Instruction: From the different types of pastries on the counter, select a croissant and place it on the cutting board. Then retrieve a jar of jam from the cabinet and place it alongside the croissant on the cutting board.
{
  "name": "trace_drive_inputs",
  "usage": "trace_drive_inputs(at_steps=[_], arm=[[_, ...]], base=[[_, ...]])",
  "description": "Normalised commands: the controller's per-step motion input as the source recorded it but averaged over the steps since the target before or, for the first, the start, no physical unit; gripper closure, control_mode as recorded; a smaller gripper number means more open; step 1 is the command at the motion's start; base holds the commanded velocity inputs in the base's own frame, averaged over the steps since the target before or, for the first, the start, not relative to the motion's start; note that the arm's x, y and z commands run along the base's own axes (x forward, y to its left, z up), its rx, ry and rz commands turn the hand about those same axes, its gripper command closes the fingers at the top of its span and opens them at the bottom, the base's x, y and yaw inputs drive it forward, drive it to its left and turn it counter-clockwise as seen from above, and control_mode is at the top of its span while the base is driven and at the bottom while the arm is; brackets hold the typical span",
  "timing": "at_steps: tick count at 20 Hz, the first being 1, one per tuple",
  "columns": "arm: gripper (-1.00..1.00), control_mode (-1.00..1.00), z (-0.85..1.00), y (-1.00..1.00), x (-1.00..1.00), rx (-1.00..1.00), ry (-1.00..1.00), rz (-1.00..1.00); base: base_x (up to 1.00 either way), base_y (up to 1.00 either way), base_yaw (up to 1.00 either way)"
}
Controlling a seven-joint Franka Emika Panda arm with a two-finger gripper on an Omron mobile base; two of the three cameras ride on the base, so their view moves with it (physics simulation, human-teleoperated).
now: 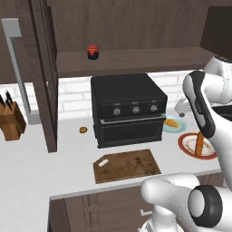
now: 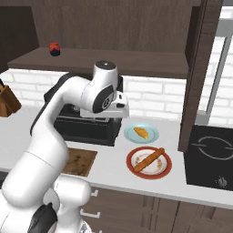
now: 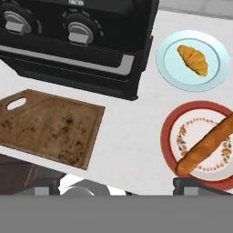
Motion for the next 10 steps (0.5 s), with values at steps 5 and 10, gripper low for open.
trace_drive_inputs(at_steps=[5, 10], arm=[[-1.00, -1.00, -0.24, -0.42, 0.02, -0.05, -0.03, 0.12], [-1.00, -1.00, -0.24, -0.25, 0.00, -0.03, -0.05, 0.11]], base=[[0.00, 0.00, 0.00], [0.00, 0.00, 0.00]])
